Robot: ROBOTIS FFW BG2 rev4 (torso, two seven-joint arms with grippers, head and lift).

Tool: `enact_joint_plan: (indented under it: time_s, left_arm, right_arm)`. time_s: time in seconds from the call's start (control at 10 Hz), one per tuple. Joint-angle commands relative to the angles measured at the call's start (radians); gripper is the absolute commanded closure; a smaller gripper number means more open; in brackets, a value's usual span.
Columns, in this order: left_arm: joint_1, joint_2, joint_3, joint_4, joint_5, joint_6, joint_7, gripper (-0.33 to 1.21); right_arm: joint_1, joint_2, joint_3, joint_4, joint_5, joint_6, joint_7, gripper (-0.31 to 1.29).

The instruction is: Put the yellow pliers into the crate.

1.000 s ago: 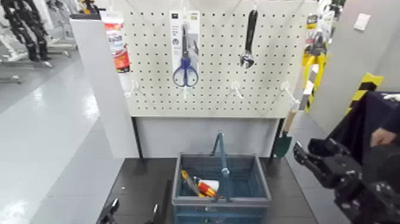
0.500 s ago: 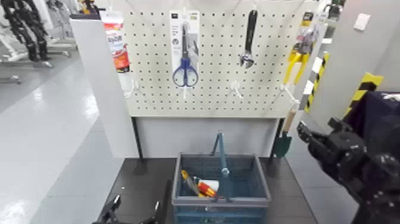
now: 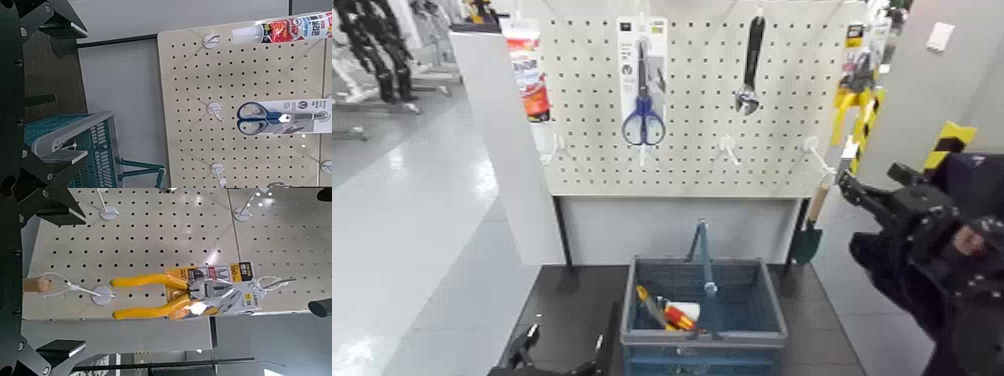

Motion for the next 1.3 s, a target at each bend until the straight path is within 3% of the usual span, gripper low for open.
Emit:
enact_joint_plan:
  time_s: [0.1,0.3,0.6,0.9,1.1,1.3]
  left_arm:
    - [-0.008,0.002,-0.006,0.0,0.002,0.007,-0.004,0.22]
    - [-0.017,0.003,-0.015,0.0,0.002,0.012,-0.006,0.22]
    - [-0.028,0.005,-0.024,0.0,0.002,0.024,-0.009,0.22]
    - [-0.034,0.003,-0.029,0.001,0.002,0.03,-0.01,0.22]
    - [-0.044,0.006,-0.035,0.001,0.002,0.036,-0.01,0.22]
    - [-0.048,0.006,-0.035,0.001,0.002,0.039,-0.012,0.22]
  right_arm:
    - [-0.073,-0.033,0.003,0.061,-0.035,0.002,0.025,0.18]
    - [-0.142,-0.066,0.015,0.124,-0.078,-0.004,0.064,0.18]
    - [-0.224,-0.096,0.027,0.187,-0.101,-0.018,0.093,0.18]
    - [-0.315,-0.136,0.068,0.28,-0.149,-0.019,0.14,0.18]
    - [-0.382,-0.158,0.101,0.375,-0.209,-0.041,0.197,0.19]
    - [-0.433,-0.164,0.131,0.435,-0.218,-0.07,0.212,0.19]
